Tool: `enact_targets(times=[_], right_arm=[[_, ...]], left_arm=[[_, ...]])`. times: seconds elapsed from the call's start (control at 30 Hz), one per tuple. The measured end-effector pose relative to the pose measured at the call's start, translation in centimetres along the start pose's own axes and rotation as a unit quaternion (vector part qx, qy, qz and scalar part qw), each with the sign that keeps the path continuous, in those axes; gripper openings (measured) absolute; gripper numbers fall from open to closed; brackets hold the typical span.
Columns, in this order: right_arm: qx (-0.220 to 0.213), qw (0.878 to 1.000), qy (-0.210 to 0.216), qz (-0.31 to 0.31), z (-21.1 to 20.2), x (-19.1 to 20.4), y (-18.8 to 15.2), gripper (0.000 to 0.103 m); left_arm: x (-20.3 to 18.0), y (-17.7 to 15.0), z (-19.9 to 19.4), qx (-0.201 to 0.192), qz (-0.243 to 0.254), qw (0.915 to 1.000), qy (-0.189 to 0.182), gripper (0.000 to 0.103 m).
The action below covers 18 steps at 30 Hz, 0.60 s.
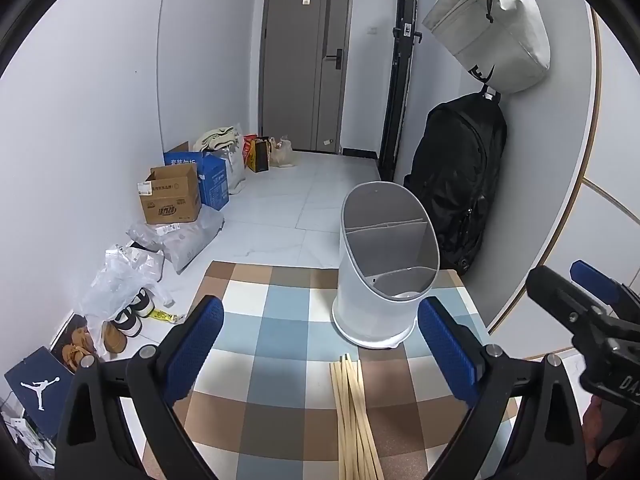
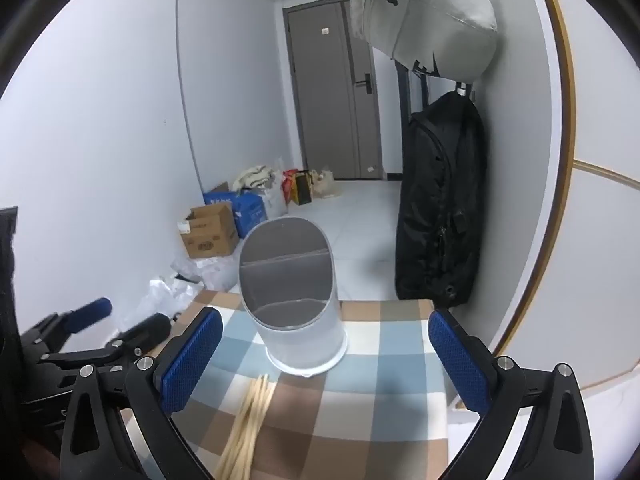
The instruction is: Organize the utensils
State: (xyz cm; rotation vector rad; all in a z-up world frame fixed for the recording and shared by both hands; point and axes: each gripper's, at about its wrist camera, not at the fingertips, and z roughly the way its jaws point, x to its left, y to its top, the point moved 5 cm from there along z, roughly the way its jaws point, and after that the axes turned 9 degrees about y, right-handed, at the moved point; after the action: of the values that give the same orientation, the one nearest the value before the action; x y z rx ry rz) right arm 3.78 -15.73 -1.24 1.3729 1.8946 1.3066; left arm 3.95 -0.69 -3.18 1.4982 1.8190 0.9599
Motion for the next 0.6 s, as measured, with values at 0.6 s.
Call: enact_targets(times=[0.6], right_arm=[[0.008, 1.0, -0.001, 0.024, 0.57, -0.32, -0.43, 0.103]], left_arm=[[0.42, 0.12, -0.02, 0.0, -0.003, 1.0, 0.005, 0.095]])
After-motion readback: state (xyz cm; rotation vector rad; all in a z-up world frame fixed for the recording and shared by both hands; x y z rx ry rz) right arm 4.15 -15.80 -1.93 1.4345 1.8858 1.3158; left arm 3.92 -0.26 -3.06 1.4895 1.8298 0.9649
